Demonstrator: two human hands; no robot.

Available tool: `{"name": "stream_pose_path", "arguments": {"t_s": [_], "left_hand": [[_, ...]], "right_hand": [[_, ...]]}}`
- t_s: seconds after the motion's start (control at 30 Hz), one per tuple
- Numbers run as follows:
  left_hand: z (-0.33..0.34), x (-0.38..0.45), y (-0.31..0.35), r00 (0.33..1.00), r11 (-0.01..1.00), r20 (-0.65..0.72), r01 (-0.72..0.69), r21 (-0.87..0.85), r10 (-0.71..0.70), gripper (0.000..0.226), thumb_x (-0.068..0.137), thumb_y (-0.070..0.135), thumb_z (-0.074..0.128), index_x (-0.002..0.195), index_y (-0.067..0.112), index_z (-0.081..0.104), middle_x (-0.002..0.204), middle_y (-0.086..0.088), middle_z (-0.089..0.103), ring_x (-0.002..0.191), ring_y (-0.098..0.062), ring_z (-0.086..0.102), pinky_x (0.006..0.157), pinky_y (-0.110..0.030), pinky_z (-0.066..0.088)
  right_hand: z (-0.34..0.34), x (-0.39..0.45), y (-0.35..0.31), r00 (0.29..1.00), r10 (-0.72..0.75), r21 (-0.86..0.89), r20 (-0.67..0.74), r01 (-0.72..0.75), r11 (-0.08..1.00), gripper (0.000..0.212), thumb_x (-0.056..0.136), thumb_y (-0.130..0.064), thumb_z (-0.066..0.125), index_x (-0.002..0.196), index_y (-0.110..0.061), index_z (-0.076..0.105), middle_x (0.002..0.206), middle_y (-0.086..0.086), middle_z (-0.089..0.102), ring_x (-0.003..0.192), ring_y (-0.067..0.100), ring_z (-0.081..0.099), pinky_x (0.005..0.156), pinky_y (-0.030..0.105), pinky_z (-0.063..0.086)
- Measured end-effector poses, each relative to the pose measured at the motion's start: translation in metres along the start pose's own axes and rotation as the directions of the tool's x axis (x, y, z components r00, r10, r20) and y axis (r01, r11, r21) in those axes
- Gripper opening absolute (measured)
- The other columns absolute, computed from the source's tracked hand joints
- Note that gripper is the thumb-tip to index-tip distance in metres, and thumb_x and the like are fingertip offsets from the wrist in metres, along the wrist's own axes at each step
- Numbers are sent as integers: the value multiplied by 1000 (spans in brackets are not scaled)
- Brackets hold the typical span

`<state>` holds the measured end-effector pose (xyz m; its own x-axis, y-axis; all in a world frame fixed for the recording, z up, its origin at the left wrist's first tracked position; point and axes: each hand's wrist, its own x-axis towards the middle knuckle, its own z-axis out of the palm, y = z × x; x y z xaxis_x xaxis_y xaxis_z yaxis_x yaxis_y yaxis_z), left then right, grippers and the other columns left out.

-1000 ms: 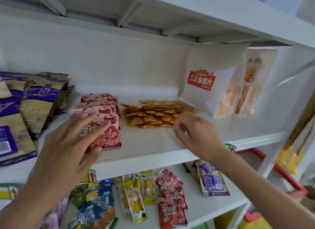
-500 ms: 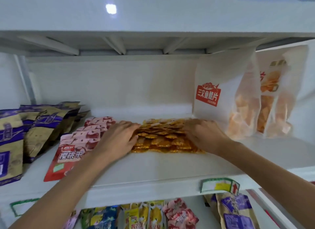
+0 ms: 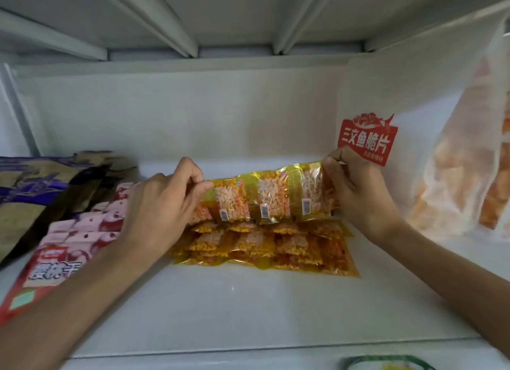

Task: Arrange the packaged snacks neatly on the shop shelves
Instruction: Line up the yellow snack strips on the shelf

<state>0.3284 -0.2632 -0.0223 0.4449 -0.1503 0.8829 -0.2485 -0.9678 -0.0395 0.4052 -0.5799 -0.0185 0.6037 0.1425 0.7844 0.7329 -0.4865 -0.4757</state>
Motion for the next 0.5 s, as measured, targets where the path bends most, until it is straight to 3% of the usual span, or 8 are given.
{"name": "stream_pose_path", "arguments": {"t_s": [0.07, 0.17, 0.27, 0.33, 0.4, 0.5], "left_hand": [[-1, -2, 1, 998, 999, -43, -36, -7, 35, 36, 103, 51, 51, 98, 16, 55, 64, 3, 65, 52, -30, 63, 49, -35, 46], [-6, -2, 5, 996, 996, -90, 18, -85, -26, 37, 95, 55, 64, 102, 19, 56, 80, 9, 72, 67, -24, 71, 59, -38, 53], [-9, -5, -2, 998, 990, -21, 48, -129, -51, 44, 86, 66, 60, 104, 26, 62, 87, 17, 71, 81, -19, 74, 68, -38, 56], [-9, -6, -8, 1000, 996, 26, 14, -91, -12, 48, 87, 70, 57, 98, 26, 68, 84, 14, 72, 76, -21, 72, 62, -35, 53], [-8, -7, -10, 999, 998, 33, -9, -60, 11, 43, 90, 64, 59, 95, 23, 72, 91, 9, 77, 76, -23, 72, 61, -34, 52], [-11, -5, -8, 996, 995, -61, -70, -68, 66, 30, 95, 44, 69, 97, 14, 73, 117, 11, 76, 99, -19, 71, 84, -41, 54]], "right_hand": [[4, 0, 2, 1000, 19, 29, 5, -19, 999, 21, 111, -23, 48, 93, -15, 55, 72, -9, 56, 64, 3, 53, 59, 36, 42], [8, -1, 6, 999, 44, 48, -4, -44, 998, 21, 111, -23, 47, 95, -13, 56, 73, -3, 56, 63, 2, 51, 58, 37, 41], [8, -3, 11, 996, 87, 102, -24, -84, 991, 21, 112, -23, 47, 95, -13, 56, 74, -3, 54, 63, 1, 49, 59, 34, 40], [7, -2, 12, 991, 123, 126, -43, -116, 985, 21, 111, -23, 47, 95, -14, 56, 76, -5, 54, 66, -2, 50, 61, 30, 40], [3, 1, 11, 991, 116, 93, -64, -110, 990, 22, 111, -25, 48, 95, -14, 56, 78, -9, 55, 69, -2, 52, 63, 32, 41], [-5, 2, 6, 991, 32, 21, -132, -29, 999, 21, 111, -28, 50, 93, -19, 55, 77, -15, 54, 70, -1, 51, 62, 29, 40]]}}
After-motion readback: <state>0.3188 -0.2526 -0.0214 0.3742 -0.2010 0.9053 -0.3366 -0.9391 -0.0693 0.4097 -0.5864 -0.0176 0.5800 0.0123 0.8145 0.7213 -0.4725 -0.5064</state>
